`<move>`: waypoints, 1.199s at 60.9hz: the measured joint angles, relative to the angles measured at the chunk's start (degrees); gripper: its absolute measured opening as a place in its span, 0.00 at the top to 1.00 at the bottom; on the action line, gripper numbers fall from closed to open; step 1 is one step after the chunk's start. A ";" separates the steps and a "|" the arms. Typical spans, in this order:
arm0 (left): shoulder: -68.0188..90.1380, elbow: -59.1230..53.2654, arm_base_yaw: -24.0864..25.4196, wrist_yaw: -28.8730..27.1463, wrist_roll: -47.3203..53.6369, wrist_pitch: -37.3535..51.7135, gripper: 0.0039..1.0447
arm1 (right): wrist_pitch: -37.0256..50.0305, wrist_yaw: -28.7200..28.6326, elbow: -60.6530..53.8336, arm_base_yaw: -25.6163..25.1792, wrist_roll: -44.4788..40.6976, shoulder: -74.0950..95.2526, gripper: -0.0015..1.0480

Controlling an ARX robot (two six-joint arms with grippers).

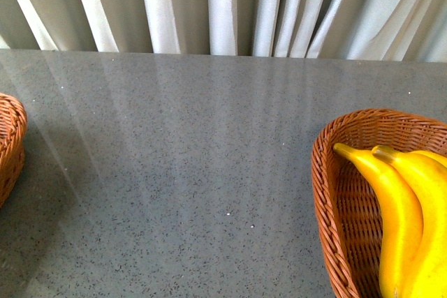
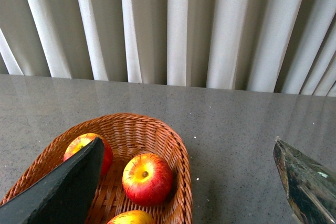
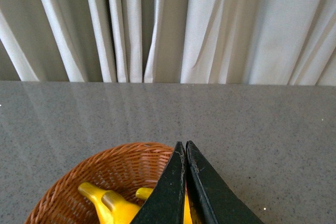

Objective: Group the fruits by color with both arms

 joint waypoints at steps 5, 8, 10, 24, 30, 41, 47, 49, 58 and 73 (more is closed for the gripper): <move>0.00 0.00 0.00 0.00 0.00 0.00 0.09 | 2.43 -0.02 -2.40 -0.02 0.02 -0.85 0.98; 0.02 0.00 0.00 0.00 0.00 0.00 0.09 | 1.42 -0.02 -3.41 0.00 0.04 -2.03 0.98; 0.00 0.00 0.00 0.00 0.00 0.00 0.09 | 0.31 -0.02 -4.02 0.00 0.02 -3.43 0.98; 0.00 0.00 0.00 0.00 0.00 0.00 0.09 | -7.80 -0.02 -5.92 0.00 0.04 -13.92 0.98; 0.00 0.00 0.00 0.00 0.00 0.00 0.09 | -11.19 -0.04 -6.45 0.00 0.04 -17.77 0.98; 0.00 0.00 0.00 0.00 0.00 0.00 0.09 | -17.99 0.00 -6.51 0.00 0.04 -25.57 0.98; 0.00 0.00 0.00 0.00 0.00 0.00 0.09 | -20.94 -0.02 -6.54 0.00 0.04 -28.85 0.98; 0.00 0.00 0.00 0.00 0.00 0.00 0.09 | -22.29 -0.02 -6.54 0.00 0.04 -30.34 0.98; 0.00 0.00 0.00 0.00 0.00 0.00 0.09 | -26.53 -0.02 -6.56 0.00 0.04 -34.82 0.98; 0.00 0.00 0.00 0.00 0.00 0.00 0.09 | -32.92 -0.02 -6.56 0.00 0.04 -41.51 0.98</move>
